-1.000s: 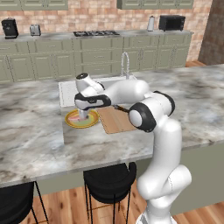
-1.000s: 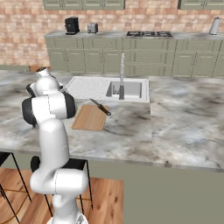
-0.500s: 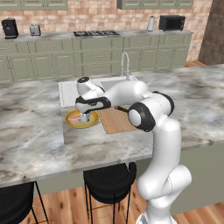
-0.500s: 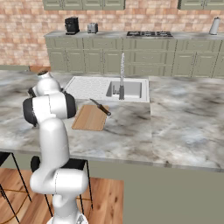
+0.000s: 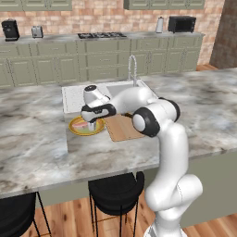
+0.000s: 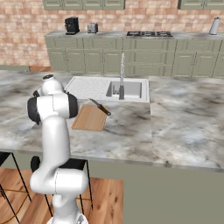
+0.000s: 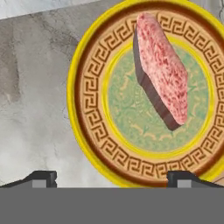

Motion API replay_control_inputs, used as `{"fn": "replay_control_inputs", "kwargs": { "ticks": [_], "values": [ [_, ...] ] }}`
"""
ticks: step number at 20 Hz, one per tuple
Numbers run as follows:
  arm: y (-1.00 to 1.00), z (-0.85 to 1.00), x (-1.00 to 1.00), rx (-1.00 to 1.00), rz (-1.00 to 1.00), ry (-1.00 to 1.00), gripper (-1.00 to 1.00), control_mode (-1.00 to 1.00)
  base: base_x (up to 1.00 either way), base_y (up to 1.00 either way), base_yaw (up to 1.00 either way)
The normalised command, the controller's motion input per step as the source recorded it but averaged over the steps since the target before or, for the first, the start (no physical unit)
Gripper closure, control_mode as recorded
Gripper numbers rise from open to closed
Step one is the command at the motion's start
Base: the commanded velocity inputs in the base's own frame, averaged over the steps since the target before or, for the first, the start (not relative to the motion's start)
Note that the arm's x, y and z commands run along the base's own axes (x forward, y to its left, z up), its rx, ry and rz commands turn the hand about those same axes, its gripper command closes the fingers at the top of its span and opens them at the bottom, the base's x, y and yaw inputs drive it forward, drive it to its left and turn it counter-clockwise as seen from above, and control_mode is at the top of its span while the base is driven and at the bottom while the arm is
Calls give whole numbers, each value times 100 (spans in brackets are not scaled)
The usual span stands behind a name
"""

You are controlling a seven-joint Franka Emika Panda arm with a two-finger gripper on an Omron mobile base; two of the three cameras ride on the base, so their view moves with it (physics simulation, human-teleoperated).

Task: Pick up the knife from the drawer and place it on the cutting board. Then place the meat from the plate to the cutting board.

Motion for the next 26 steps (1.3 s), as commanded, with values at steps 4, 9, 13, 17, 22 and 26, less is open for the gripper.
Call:
{"fn": "replay_control_inputs", "kwargs": {
  "ticks": [4,9,13,17,22,26],
  "values": [
    [13,-17,39,0,10,4,-100,-100,0,0,0],
    [21,-19,35,0,9,6,-100,-100,0,0,0],
    [22,-23,33,0,8,6,-100,-100,0,0,0],
    [20,-21,28,0,9,6,-100,-100,0,0,0],
    [13,-18,25,0,9,5,-100,-100,0,0,0],
    [9,-19,20,0,10,3,-100,-100,0,0,0]
  ]
}}
